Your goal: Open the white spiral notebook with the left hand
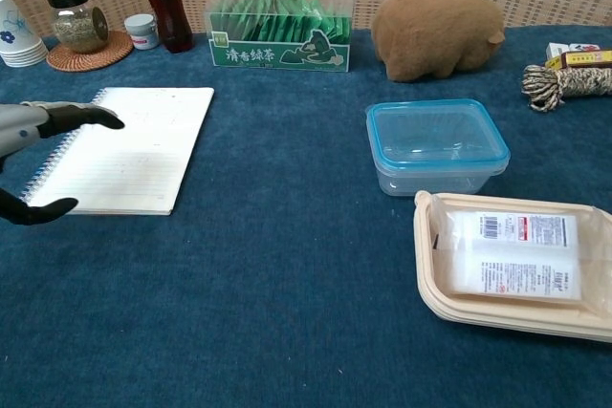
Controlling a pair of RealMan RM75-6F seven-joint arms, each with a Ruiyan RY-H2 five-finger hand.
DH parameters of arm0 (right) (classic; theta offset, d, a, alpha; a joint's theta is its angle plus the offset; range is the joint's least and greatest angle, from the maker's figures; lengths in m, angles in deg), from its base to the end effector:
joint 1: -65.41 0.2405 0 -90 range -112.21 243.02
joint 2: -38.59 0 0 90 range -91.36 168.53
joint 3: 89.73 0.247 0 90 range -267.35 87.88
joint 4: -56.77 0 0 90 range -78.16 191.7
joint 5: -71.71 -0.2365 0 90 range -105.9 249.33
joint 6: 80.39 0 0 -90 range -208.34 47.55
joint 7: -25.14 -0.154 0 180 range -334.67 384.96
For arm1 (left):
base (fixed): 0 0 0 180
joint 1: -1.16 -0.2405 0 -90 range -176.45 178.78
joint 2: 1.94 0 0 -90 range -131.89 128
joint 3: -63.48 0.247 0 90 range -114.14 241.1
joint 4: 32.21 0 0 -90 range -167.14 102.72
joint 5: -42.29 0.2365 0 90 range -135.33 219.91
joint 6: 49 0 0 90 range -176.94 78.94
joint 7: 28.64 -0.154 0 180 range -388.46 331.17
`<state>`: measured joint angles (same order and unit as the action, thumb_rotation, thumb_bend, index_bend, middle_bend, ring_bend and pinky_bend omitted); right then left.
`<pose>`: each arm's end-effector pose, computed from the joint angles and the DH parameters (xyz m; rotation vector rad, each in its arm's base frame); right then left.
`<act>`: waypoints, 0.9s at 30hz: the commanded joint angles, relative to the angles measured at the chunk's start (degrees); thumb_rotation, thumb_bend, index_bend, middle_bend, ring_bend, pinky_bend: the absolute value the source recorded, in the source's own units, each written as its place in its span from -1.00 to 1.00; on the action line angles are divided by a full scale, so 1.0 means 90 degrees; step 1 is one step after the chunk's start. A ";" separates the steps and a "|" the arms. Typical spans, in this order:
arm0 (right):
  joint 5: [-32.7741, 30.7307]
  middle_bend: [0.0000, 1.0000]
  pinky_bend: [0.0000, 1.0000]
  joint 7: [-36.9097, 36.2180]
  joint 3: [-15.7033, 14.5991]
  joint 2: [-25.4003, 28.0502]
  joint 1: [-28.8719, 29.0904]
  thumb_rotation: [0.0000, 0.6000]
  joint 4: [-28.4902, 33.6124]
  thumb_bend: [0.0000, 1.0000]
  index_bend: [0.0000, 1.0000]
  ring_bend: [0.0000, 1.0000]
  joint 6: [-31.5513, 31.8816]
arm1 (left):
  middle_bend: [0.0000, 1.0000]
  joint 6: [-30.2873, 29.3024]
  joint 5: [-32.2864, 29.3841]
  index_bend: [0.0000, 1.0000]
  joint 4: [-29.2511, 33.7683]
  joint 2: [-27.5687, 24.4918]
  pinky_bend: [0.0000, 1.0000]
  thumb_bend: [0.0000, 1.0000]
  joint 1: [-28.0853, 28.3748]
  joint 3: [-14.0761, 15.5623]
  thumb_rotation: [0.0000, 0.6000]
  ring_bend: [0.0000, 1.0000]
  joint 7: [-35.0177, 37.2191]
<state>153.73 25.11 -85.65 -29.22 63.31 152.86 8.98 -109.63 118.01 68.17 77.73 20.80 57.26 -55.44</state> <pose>-0.3170 -0.1576 0.1215 1.1599 -1.0259 0.9275 -0.2022 0.2454 -0.0116 -1.8160 -0.9989 -0.8002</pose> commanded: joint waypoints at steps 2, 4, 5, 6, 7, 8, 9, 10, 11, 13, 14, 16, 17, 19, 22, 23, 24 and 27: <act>-0.0034 -0.70 -0.76 0.0027 -0.0003 -0.0006 -0.0003 1.00 -0.0003 -0.39 -0.54 -0.92 -0.0034 | -0.92 0.0314 -0.0413 -0.59 -0.0258 0.0384 -1.00 -0.27 0.0346 -0.0121 1.00 -1.00 -0.0375; -0.0038 -0.70 -0.76 0.0025 0.0019 -0.0003 -0.0002 1.00 0.0006 -0.39 -0.54 -0.92 -0.0018 | -0.92 0.0415 -0.0584 -0.60 -0.0332 0.0522 -1.00 -0.27 0.0464 -0.0147 1.00 -1.00 -0.0460; -0.0037 -0.70 -0.76 0.0026 0.0026 0.0000 -0.0004 1.00 0.0008 -0.39 -0.54 -0.92 -0.0009 | -0.92 0.0449 -0.0648 -0.60 -0.0364 0.0576 -1.00 -0.27 0.0508 -0.0157 1.00 -1.00 -0.0491; -0.0036 -0.70 -0.76 0.0027 0.0035 0.0006 -0.0006 1.00 0.0008 -0.39 -0.54 -0.92 0.0003 | -0.92 0.0476 -0.0702 -0.60 -0.0403 0.0635 -1.00 -0.27 0.0554 -0.0165 1.00 -1.00 -0.0527; -0.0041 -0.70 -0.76 0.0025 0.0039 0.0013 -0.0012 1.00 0.0006 -0.39 -0.54 -0.92 0.0013 | -0.92 0.0486 -0.0750 -0.60 -0.0449 0.0696 -1.00 -0.27 0.0592 -0.0172 1.00 -1.00 -0.0563; -0.0045 -0.70 -0.76 0.0021 0.0041 0.0021 -0.0018 1.00 0.0006 -0.39 -0.54 -0.92 0.0016 | -0.92 0.0488 -0.0795 -0.60 -0.0491 0.0750 -1.00 -0.27 0.0624 -0.0174 1.00 -1.00 -0.0604; -0.0053 -0.70 -0.76 0.0016 0.0043 0.0029 -0.0024 1.00 0.0005 -0.39 -0.54 -0.92 0.0021 | -0.93 0.0495 -0.0848 -0.60 -0.0534 0.0807 -1.00 -0.27 0.0659 -0.0176 1.00 -1.00 -0.0650; -0.0060 -0.70 -0.76 0.0008 0.0043 0.0036 -0.0032 1.00 0.0002 -0.39 -0.54 -0.92 0.0023 | -0.93 0.0480 -0.0930 -0.60 -0.0591 0.0892 -1.00 -0.27 0.0699 -0.0190 1.00 -1.00 -0.0701; -0.0065 -0.70 -0.76 -0.0002 0.0043 0.0041 -0.0038 1.00 -0.0001 -0.39 -0.54 -0.92 0.0024 | -0.93 0.0465 -0.0971 -0.60 -0.0625 0.0945 -1.00 -0.27 0.0724 -0.0196 1.00 -1.00 -0.0734; -0.0077 -0.70 -0.76 -0.0026 0.0043 0.0048 -0.0052 1.00 -0.0008 -0.39 -0.54 -0.92 0.0028 | -0.93 0.0434 -0.1053 -0.60 -0.0709 0.1060 -1.00 -0.27 0.0783 -0.0194 1.00 -1.00 -0.0817; -0.0081 -0.70 -0.76 -0.0040 0.0041 0.0050 -0.0063 1.00 -0.0013 -0.39 -0.54 -0.92 0.0036 | -0.93 0.0421 -0.1099 -0.60 -0.0761 0.1122 -1.00 -0.27 0.0818 -0.0188 1.00 -1.00 -0.0868; -0.0077 -0.70 -0.76 -0.0059 0.0041 0.0056 -0.0081 1.00 -0.0022 -0.39 -0.54 -0.92 0.0057 | -0.93 0.0401 -0.1179 -0.60 -0.0824 0.1204 -1.00 -0.27 0.0871 -0.0173 1.00 -1.00 -0.0957; -0.0075 -0.70 -0.76 -0.0072 0.0044 0.0059 -0.0093 1.00 -0.0028 -0.39 -0.54 -0.92 0.0076 | -0.93 0.0379 -0.1223 -0.60 -0.0855 0.1248 -1.00 -0.27 0.0897 -0.0168 1.00 -1.00 -0.1002; -0.0074 -0.70 -0.76 -0.0093 0.0045 0.0066 -0.0112 1.00 -0.0037 -0.39 -0.54 -0.92 0.0100 | -0.93 0.0339 -0.1280 -0.61 -0.0905 0.1319 -1.00 -0.27 0.0937 -0.0155 1.00 -1.00 -0.1065; -0.0064 -0.70 -0.76 -0.0111 0.0040 0.0081 -0.0136 1.00 -0.0044 -0.39 -0.54 -0.92 0.0125 | -0.93 0.0283 -0.1347 -0.62 -0.0954 0.1409 -1.00 -0.27 0.0987 -0.0128 1.00 -1.00 -0.1122; -0.0059 -0.70 -0.76 -0.0117 0.0041 0.0086 -0.0143 1.00 -0.0045 -0.39 -0.54 -0.92 0.0134 | -0.93 0.0239 -0.1357 -0.62 -0.0986 0.1446 -1.00 -0.27 0.1002 -0.0116 1.00 -1.00 -0.1162; -0.0060 -0.70 -0.76 -0.0122 0.0042 0.0089 -0.0148 1.00 -0.0045 -0.39 -0.54 -0.92 0.0141 | -0.93 0.0202 -0.1361 -0.62 -0.1011 0.1473 -1.00 -0.27 0.1009 -0.0106 1.00 -1.00 -0.1198; -0.0055 -0.70 -0.76 -0.0142 0.0044 0.0104 -0.0166 1.00 -0.0052 -0.39 -0.54 -0.92 0.0158 | -0.93 0.0090 -0.1424 -0.62 -0.1106 0.1588 -1.00 -0.27 0.1041 -0.0078 1.00 -1.00 -0.1321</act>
<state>153.22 23.83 -85.25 -28.29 61.82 152.39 10.39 -108.59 105.45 58.46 91.72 30.03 56.43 -67.07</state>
